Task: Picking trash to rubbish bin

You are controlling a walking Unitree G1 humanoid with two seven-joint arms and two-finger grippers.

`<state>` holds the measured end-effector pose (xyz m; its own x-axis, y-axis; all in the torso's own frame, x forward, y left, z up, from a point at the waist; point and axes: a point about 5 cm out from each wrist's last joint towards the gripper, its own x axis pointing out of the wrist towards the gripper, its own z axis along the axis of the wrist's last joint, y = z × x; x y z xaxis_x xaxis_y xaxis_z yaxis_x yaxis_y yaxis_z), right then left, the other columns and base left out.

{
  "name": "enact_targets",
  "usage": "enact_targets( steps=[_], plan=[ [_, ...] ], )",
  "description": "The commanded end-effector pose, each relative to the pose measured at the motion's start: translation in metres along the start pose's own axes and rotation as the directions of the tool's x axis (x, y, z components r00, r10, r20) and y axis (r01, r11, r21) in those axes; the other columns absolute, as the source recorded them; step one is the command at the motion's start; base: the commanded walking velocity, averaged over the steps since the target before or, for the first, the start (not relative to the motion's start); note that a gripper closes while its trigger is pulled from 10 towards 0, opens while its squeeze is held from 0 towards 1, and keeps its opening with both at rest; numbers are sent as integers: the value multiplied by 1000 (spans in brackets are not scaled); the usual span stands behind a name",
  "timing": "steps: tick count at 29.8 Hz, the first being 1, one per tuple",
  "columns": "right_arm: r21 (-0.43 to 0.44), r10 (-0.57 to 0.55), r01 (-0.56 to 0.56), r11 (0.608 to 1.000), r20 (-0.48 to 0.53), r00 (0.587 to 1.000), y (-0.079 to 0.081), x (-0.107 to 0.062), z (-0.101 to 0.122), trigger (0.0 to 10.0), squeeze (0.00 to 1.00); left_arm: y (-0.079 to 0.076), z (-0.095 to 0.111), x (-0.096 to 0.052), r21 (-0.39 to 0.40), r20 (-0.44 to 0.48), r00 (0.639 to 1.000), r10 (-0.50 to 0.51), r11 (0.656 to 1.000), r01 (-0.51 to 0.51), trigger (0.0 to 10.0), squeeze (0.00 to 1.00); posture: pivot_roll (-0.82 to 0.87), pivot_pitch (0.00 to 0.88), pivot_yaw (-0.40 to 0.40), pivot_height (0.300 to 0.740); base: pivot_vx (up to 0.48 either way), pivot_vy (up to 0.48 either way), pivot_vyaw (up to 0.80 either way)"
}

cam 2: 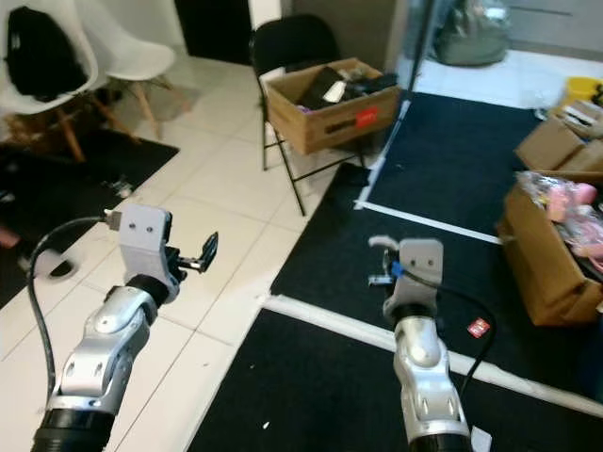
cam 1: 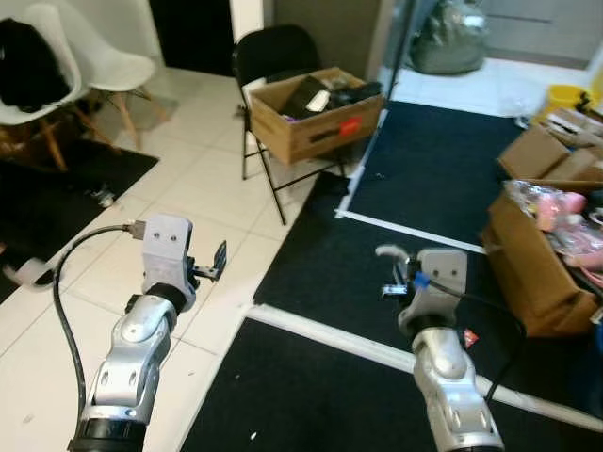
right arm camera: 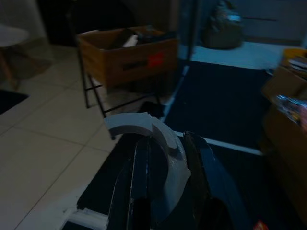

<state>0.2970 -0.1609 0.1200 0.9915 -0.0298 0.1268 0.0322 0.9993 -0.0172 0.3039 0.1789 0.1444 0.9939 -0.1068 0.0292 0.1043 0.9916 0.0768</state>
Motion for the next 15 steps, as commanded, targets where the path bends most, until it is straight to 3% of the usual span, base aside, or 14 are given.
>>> enact_targets(
  steps=[1, 15],
  plan=[
    [16, 11, -10, 1000, -54, 998, 1, -5, -13, 10000, 0, 2, -9, -4, 1, -19, 1000, 14, 1000, -14, 10000, 0, -14, 104, 63, 740, 0, 0, -800],
    [12, 35, -34, 999, -98, 995, 4, -4, -25, 10000, 0, 8, -18, -10, 4, -41, 998, 36, 999, -36, 10000, 0, -10, 100, 48, 740, 0, 0, -800]
  ],
)
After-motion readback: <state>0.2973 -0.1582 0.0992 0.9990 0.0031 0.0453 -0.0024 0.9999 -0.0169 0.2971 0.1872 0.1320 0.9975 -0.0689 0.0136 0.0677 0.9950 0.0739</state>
